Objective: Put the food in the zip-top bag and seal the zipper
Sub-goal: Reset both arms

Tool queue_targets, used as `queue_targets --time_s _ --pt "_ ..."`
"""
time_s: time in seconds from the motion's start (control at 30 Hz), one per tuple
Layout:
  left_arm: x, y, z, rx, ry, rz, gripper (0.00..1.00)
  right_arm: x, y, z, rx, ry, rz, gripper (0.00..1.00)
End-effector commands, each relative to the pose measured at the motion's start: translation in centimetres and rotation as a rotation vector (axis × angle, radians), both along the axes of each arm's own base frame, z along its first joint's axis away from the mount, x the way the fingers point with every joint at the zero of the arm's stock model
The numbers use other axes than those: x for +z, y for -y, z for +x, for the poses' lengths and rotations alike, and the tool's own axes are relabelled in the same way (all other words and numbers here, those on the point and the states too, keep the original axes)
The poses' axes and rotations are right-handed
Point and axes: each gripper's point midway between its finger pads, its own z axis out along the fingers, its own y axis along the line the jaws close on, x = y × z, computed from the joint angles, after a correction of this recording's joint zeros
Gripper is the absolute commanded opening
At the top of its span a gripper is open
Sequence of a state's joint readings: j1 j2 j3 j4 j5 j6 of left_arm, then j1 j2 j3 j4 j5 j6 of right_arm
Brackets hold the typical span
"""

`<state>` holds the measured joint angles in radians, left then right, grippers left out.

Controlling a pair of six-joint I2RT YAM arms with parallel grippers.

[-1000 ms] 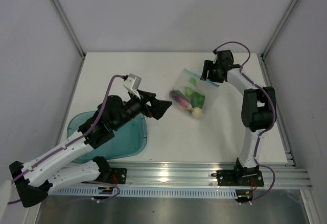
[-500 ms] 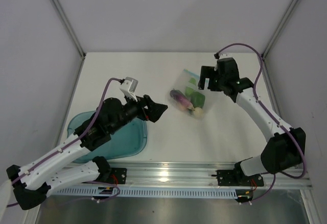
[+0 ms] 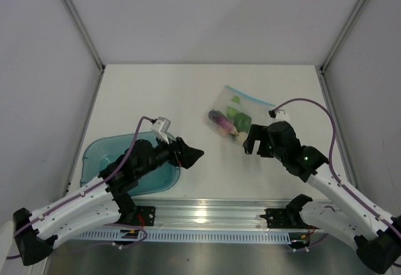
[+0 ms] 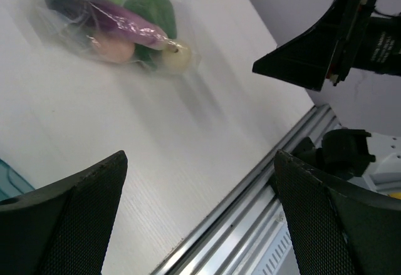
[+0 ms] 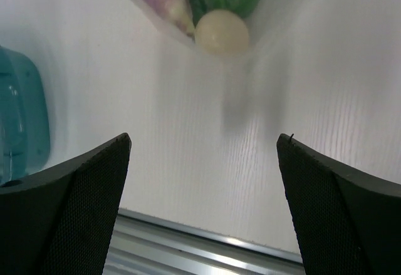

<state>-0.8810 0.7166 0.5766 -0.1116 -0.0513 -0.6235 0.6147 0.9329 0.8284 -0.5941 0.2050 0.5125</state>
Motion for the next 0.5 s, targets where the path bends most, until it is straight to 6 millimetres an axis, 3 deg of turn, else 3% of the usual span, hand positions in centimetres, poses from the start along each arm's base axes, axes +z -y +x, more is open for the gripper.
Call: queue_targets --time_s 0.0,0.07,0.1,0.13,0.17,0.2,0.23,0.3,0.4,0.47 --pt "2.8 1.2 -1.6 -0.098 0.07 -0.192 0.99 -0.8 0.6 -2.1 -0.078 0.009 0.111 0.99" --pt "2.0 1.3 -2.4 -0.134 0.07 -0.235 1.0 -1.5 0.5 -3.2 -0.095 -0.001 0.167 1.0" --pt "2.4 1.3 -3.3 -0.167 0.085 -0.272 0.99 -3.0 0.8 -4.0 -0.1 -0.022 0.168 0.99" --pt "2.7 1.2 -3.6 -0.18 0.097 -0.298 1.0 -2.7 1.0 -4.6 -0.105 -0.003 0.211 1.0" --pt "1.7 1.1 -4.0 -0.19 0.081 -0.312 1.0 -3.0 0.9 -5.2 -0.113 -0.013 0.243 0.99" --pt "2.0 0.9 -4.5 -0.204 0.109 -0.352 1.0 -4.1 1.1 -5.8 -0.117 -0.029 0.248 0.99" --pt "1.2 0.7 -4.8 -0.207 0.105 -0.359 0.99 -4.2 1.2 -6.1 -0.122 -0.024 0.267 0.99" --pt "1.9 0.5 -5.2 -0.223 0.13 -0.409 0.99 -4.1 1.6 -6.8 -0.145 -0.012 0.319 1.0" --pt "-0.3 0.3 -6.0 -0.247 0.112 -0.425 0.99 -4.8 2.3 -7.6 -0.184 -0.017 0.362 1.0" --pt "-0.4 0.4 -6.6 -0.273 0.107 -0.456 1.0 -4.9 2.6 -7.7 -0.194 -0.006 0.377 0.99"
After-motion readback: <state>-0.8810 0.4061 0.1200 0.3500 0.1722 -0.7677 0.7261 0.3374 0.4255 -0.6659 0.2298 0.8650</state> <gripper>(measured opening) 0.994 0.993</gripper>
